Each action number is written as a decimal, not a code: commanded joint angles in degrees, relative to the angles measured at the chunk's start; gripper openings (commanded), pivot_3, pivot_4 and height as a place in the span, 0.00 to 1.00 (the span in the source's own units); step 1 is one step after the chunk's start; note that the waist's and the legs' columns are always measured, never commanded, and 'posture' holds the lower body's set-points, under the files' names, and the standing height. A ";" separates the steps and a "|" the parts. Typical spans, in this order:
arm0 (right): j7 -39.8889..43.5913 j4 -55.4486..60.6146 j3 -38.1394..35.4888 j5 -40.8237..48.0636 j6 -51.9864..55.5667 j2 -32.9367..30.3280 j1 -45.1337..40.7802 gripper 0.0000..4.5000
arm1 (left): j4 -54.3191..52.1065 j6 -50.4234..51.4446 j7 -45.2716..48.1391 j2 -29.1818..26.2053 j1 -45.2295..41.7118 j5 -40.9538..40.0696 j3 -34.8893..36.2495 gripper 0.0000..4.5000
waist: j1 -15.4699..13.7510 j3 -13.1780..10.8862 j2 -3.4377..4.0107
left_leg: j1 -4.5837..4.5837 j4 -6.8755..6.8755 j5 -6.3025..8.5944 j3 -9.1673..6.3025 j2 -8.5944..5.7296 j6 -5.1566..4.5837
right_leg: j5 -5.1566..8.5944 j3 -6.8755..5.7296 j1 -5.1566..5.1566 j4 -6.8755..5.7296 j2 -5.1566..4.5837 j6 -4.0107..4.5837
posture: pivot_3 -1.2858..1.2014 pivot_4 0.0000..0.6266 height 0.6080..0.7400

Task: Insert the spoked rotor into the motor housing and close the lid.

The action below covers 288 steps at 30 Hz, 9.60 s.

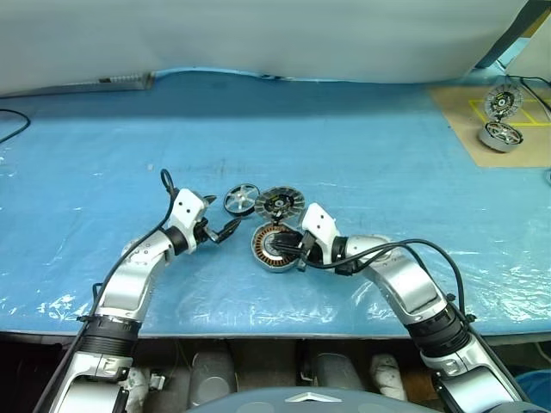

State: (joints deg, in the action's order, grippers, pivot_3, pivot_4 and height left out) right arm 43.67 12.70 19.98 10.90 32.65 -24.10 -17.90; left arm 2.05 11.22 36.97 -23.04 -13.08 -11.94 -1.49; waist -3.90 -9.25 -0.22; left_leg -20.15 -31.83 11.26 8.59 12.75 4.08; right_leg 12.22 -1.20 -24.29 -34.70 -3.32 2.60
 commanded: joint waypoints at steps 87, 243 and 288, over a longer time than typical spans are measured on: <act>1.44 2.80 1.19 -0.27 4.32 -4.03 -0.37 0.01 | -3.30 0.76 -1.25 -0.22 0.46 -0.73 1.45 1.00 | 0.03 0.00 0.00 | 0.03 -0.07 0.00 0.00 0.01 0.00 | -0.01 0.01 0.03 -0.05 0.01 0.01 | 0.52 0.24 1.00; -1.88 4.59 -17.05 6.77 -22.65 -1.23 27.88 0.00 | 1.33 8.50 36.83 -7.26 -24.95 0.76 -17.38 0.30 | -1.42 -0.31 -0.04 | -0.08 0.20 -0.01 0.02 -0.06 0.00 | 0.10 -0.06 0.07 0.02 -0.06 0.06 | 0.52 0.24 1.00; -2.32 2.85 -16.99 5.00 -21.86 -1.88 26.88 0.00 | 0.21 9.67 40.60 -7.42 -28.33 -0.79 -16.98 0.30 | -1.41 -0.31 -0.04 | -0.08 0.12 -0.01 0.01 -0.06 0.00 | 0.09 -0.05 0.09 -0.05 -0.06 0.07 | 0.52 0.24 1.00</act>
State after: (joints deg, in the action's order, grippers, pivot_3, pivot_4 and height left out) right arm 41.17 14.95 3.05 15.71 11.05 -25.64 9.40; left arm 4.27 20.66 77.10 -30.02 -40.65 -11.61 -19.46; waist -5.31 -9.56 -0.26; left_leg -20.23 -31.71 11.25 8.61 12.69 4.08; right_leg 12.30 -1.26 -24.21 -34.75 -3.38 2.67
